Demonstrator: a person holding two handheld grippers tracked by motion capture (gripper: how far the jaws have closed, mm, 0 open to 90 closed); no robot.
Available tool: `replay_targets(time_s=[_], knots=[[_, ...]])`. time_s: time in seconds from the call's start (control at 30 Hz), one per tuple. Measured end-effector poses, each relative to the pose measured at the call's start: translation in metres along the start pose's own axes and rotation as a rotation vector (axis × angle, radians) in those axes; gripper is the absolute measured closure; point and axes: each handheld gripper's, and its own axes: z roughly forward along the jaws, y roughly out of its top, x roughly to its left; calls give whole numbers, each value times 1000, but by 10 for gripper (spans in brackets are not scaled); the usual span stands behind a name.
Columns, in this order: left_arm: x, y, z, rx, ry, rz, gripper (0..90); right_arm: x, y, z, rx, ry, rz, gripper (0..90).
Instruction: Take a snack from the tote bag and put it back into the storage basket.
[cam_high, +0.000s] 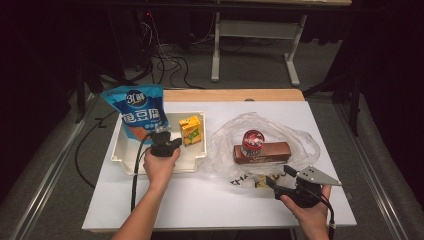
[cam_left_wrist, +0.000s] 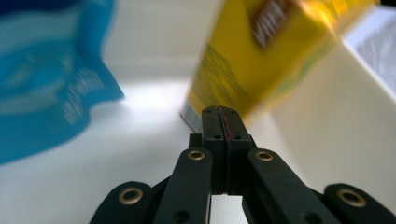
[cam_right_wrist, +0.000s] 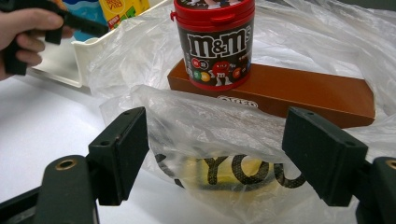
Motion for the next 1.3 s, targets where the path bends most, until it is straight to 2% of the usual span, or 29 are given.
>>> replay_targets(time_s=[0.07,0.13,0.2,0.23,0.3,0.33,0.37,0.47,0.5,0.53,0.67,0.73,0.8,1.03,1.2,1.27,1.3], knots=[[-2,-8,0,52,-41,27,885,0,0,1,3,-1,3,236],[-5,-12,2,73,-50,48,880,0,0,1,4,-1,0,236],[-5,-11,6,50,-40,35,887,2,0,1,5,0,-5,236],[-5,-9,9,61,-39,19,900,2,0,1,6,-2,-6,236],[-7,-9,12,63,-46,15,900,2,0,1,6,-2,-9,237],[-9,-10,14,65,-46,42,900,2,0,1,5,-3,-3,241],[-11,-11,16,63,-50,48,900,2,0,1,5,-4,-3,242],[-13,-9,20,67,-56,41,900,0,0,1,8,-3,-2,242],[-12,-9,24,70,-44,49,900,0,-1,1,9,-6,-2,243],[-12,-9,27,73,-43,39,900,0,-1,1,9,-5,-2,243],[-12,-9,34,70,-29,43,900,-1,-1,0,8,-6,0,244],[-12,-8,36,76,-25,29,900,-2,-1,0,8,-8,1,244],[-12,-7,38,83,-22,-17,900,-2,-1,0,7,-8,6,245],[-9,-3,42,79,18,-57,900,-2,-1,0,7,-9,2,247],[-9,-3,40,75,15,-46,900,0,-1,0,4,-7,1,247],[-10,-3,39,70,3,-42,851,0,0,0,3,-6,-1,247],[-11,-3,35,61,-18,-21,830,0,0,0,1,-5,0,247]])
